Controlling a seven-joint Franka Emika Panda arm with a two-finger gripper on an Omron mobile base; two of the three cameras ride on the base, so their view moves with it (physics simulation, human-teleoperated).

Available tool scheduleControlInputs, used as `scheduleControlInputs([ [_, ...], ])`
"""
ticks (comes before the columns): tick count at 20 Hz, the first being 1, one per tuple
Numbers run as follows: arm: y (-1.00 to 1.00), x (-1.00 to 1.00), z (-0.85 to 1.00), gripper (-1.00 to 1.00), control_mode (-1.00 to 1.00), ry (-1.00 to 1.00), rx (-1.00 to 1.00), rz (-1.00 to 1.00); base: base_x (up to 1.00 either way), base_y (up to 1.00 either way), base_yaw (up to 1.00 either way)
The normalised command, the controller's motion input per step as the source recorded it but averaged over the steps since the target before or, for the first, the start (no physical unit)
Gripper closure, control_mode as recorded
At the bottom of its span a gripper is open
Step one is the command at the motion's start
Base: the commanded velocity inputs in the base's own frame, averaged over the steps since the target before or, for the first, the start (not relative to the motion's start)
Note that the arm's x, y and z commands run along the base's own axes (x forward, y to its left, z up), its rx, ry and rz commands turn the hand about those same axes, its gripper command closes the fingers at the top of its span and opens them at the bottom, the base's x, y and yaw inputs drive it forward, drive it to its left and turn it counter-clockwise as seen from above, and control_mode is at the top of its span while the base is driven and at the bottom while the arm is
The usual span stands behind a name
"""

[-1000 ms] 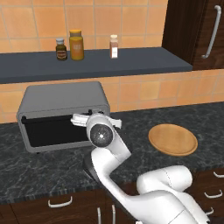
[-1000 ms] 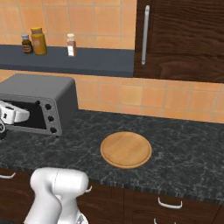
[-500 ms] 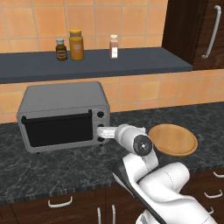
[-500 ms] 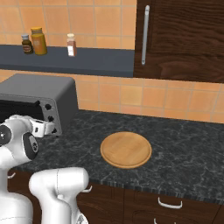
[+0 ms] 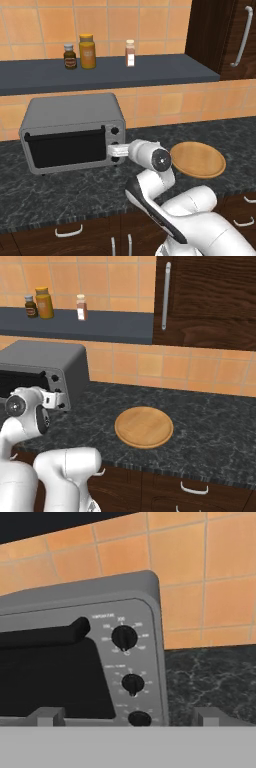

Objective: Pick up the kebab skewer and baguette bread, and place them inside the toaster oven. Close the toaster oven door and start by setting the timer.

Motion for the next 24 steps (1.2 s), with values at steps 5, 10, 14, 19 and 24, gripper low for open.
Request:
scheduleControlInputs([
  [5, 0.05, 0.35, -0.48, -1.00, -1.00, 0.00, -0.03, -0.01, 0.00, 0.00, 0.00],
  [10, 0.03, 0.37, -0.29, -1.00, -1.00, -0.08, 0.00, 0.00, 0.00, 0.00, 0.00],
  [14, 0.00, 0.32, -0.28, -1.00, -1.00, -0.16, 0.00, 0.00, 0.00, 0.00, 0.00],
  [19, 0.00, 0.14, -0.27, -1.00, -1.00, -0.01, -0.01, -0.06, 0.00, 0.00, 0.00],
  [24, -0.05, 0.24, -0.20, -1.00, -1.00, 0.00, 0.00, -0.15, 0.00, 0.00, 0.00],
])
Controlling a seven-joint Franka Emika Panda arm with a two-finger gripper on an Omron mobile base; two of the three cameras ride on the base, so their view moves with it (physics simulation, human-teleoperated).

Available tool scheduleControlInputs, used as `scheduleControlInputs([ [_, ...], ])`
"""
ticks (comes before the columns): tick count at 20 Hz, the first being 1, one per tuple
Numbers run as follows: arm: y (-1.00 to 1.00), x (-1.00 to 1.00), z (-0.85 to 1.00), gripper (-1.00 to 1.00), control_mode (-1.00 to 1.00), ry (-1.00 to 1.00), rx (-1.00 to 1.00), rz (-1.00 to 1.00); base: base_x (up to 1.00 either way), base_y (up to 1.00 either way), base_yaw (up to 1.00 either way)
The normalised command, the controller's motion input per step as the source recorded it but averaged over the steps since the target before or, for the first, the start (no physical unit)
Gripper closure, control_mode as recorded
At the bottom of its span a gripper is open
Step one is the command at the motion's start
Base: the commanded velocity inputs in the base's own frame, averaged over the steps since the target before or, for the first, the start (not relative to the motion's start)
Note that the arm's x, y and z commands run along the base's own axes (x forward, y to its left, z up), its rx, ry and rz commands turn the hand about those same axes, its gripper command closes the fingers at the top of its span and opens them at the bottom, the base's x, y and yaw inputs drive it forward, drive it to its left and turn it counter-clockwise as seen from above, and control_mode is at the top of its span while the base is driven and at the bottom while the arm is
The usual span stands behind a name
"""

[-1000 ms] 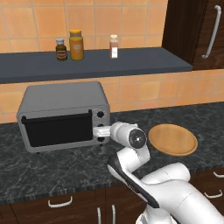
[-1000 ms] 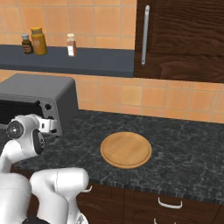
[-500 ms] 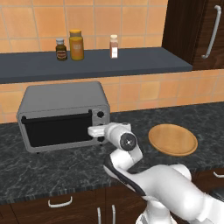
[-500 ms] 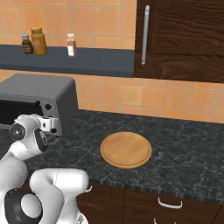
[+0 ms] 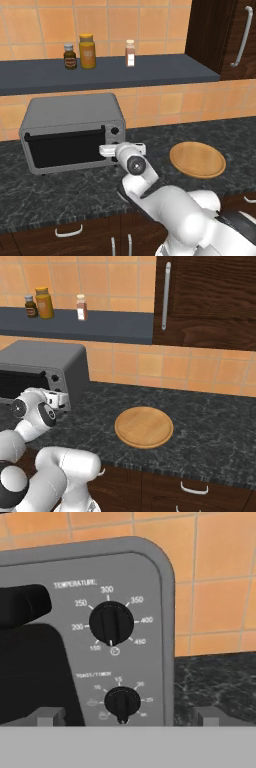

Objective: Pick up the kebab skewer and baguette bread, and place them inside the toaster oven. Close the toaster oven door and start by setting the timer.

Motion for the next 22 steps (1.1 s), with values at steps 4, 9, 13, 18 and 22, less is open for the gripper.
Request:
scheduleControlInputs([
  [4, 0.00, 0.45, -0.07, -1.00, -1.00, 0.00, 0.00, 0.00, 0.00, 0.00, 0.00],
  [9, 0.00, 0.15, -0.13, -1.00, -1.00, 0.00, 0.00, 0.00, 0.00, 0.00, 0.00],
  [13, 0.00, 0.00, -0.10, -1.00, -1.00, 0.00, 0.00, 0.01, 0.00, 0.00, 0.00],
  [18, 0.01, 0.02, -0.11, -1.00, -1.00, 0.00, 0.00, 0.00, 0.00, 0.00, 0.00],
  [22, 0.26, 0.08, -0.03, -1.00, -1.00, 0.00, -0.01, 0.00, 0.00, 0.00, 0.00],
])
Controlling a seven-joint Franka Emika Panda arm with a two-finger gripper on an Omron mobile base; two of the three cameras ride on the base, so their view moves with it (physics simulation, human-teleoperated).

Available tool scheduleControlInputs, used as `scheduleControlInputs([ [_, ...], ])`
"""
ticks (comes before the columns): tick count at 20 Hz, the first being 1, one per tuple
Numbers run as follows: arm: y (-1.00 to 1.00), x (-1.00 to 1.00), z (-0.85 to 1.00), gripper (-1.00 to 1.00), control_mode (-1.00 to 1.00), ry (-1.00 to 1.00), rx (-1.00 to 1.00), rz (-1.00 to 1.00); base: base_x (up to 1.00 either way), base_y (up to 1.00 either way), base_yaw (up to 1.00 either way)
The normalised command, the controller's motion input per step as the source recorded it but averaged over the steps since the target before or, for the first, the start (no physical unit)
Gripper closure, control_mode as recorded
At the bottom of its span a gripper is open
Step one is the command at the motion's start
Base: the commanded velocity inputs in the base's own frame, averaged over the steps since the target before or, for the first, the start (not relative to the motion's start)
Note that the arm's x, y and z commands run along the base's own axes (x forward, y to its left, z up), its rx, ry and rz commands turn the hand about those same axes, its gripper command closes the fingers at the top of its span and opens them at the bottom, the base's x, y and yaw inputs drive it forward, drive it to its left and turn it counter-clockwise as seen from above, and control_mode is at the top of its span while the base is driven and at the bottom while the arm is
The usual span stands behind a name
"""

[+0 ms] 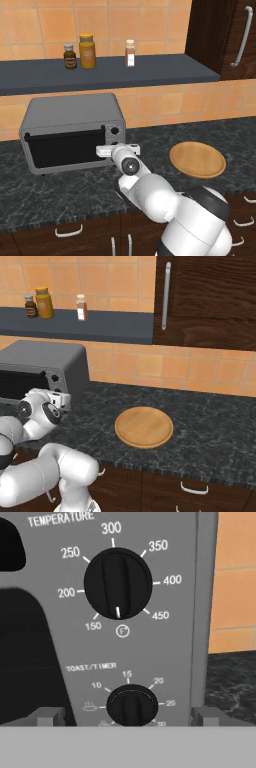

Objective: Pick up the kebab skewer and baguette bread, and place them inside the toaster oven. Close the toaster oven door and start by setting the timer.

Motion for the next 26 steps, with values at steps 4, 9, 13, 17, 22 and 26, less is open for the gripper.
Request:
scheduleControlInputs([
  [4, 0.04, 0.19, 0.00, -1.00, -1.00, 0.00, 0.00, 0.00, 0.00, 0.00, 0.00],
  [9, 0.00, 0.11, 0.00, -1.00, -1.00, 0.00, 0.00, 0.00, 0.00, 0.00, 0.00],
  [13, 0.00, -0.03, -0.03, -1.00, -1.00, -0.01, 0.00, 0.00, 0.00, 0.00, 0.00],
  [17, 0.00, -0.02, -0.07, -1.00, -1.00, 0.00, 0.00, 0.04, 0.00, 0.00, 0.00],
  [22, 0.00, 0.00, 0.00, -1.00, -1.00, 0.00, 0.00, 0.00, 0.00, 0.00, 0.00],
  [26, 0.00, 0.00, 0.00, -1.00, -1.00, 0.00, 0.00, 0.00, 0.00, 0.00, 0.00],
])
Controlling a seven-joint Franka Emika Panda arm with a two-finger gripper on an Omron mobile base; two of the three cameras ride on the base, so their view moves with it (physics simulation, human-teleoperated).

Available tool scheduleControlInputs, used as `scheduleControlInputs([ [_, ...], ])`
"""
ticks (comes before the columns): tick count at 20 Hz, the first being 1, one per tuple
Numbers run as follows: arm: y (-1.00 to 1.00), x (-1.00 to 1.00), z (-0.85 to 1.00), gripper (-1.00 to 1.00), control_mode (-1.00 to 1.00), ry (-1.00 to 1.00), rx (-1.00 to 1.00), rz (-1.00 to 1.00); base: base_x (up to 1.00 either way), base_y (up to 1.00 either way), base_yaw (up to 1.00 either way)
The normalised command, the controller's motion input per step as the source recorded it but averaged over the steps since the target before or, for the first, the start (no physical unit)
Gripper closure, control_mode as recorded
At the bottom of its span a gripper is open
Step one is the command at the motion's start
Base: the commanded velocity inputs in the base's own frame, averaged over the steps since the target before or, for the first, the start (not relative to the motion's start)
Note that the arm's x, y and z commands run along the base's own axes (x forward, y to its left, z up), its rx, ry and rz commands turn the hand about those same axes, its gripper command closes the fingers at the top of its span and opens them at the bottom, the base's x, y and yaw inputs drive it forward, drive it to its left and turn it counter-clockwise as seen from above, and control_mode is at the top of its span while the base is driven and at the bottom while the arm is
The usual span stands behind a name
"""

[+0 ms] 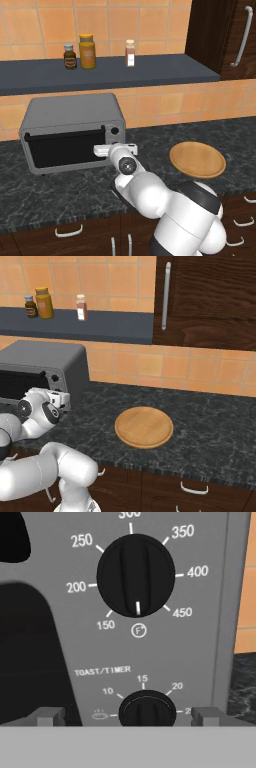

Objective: Pick up the kebab skewer and baguette bread, and place them inside the toaster oven. Close the toaster oven door and start by setting the timer.

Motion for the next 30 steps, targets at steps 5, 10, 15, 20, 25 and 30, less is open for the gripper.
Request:
scheduleControlInputs([
  [5, 0.00, 0.00, 0.00, 1.00, -1.00, 0.00, 0.00, 0.00, 0.00, 0.00, 0.00],
  [10, 0.00, 0.00, 0.00, 1.00, -1.00, 0.00, 0.00, 0.00, 0.00, 0.00, 0.00],
  [15, 0.00, 0.15, -0.09, 1.00, -1.00, -0.07, 0.00, 0.02, 0.00, 0.00, 0.00],
  [20, 0.00, 0.13, -0.07, 1.00, -1.00, -0.11, 0.09, 0.00, 0.00, 0.00, 0.00],
  [25, -0.01, 0.00, -0.01, 1.00, -1.00, -0.11, 0.23, 0.00, 0.00, 0.00, 0.00],
  [30, 0.01, 0.00, 0.00, 1.00, -1.00, -0.06, 0.20, -0.02, 0.00, 0.00, 0.00],
])
